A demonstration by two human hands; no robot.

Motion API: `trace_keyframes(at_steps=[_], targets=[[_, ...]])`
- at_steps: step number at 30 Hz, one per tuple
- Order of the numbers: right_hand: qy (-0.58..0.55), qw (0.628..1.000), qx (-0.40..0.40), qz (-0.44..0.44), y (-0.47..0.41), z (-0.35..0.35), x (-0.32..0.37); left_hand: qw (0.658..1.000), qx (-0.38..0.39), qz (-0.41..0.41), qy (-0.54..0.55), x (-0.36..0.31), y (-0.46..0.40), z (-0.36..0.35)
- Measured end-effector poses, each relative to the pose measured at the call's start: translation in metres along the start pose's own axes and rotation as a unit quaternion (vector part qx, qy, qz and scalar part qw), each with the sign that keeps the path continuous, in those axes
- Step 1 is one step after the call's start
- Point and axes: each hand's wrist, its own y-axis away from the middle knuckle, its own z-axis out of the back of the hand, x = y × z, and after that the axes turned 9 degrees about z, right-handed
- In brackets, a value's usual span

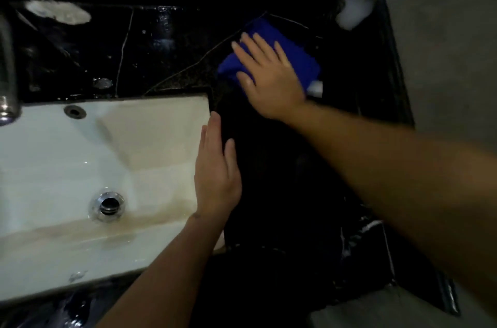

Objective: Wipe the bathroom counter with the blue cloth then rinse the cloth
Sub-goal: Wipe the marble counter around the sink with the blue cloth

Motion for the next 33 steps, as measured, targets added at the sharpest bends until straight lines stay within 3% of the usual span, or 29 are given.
trace_keyframes(at_steps=[2,4,10,14,18,23,27,30,33], targets=[[-0.044,0.976,-0.053,-0.208,0.047,-0.010,0.041,1.000,0.012,-0.012,0.003,0.000,-0.001,-0.001],[-0.063,0.956,-0.063,-0.280,0.112,-0.022,0.089,1.000,0.014,-0.009,-0.006,-0.002,0.000,-0.001],[-0.075,0.959,0.028,-0.272,0.294,-0.040,0.186,0.997,0.018,0.003,-0.072,-0.010,0.008,0.002],[-0.076,0.956,0.052,-0.280,0.289,-0.041,0.183,0.997,0.016,0.004,-0.078,-0.011,0.008,0.001],[-0.050,0.967,0.034,-0.247,0.226,-0.032,0.135,0.998,-0.001,0.003,-0.057,-0.004,0.002,-0.002],[-0.012,0.989,0.002,-0.144,0.109,-0.017,0.058,0.999,-0.014,-0.012,-0.041,0.007,0.001,-0.005],[0.029,0.999,0.027,0.036,0.028,-0.006,0.015,0.999,-0.018,-0.017,-0.025,0.009,0.004,-0.004],[0.058,0.972,0.068,0.216,-0.018,0.004,-0.009,0.999,-0.021,-0.009,-0.030,0.006,0.003,-0.005],[0.074,0.940,0.093,0.320,-0.053,0.012,-0.016,0.999,-0.018,-0.002,-0.046,0.006,0.003,-0.005]])
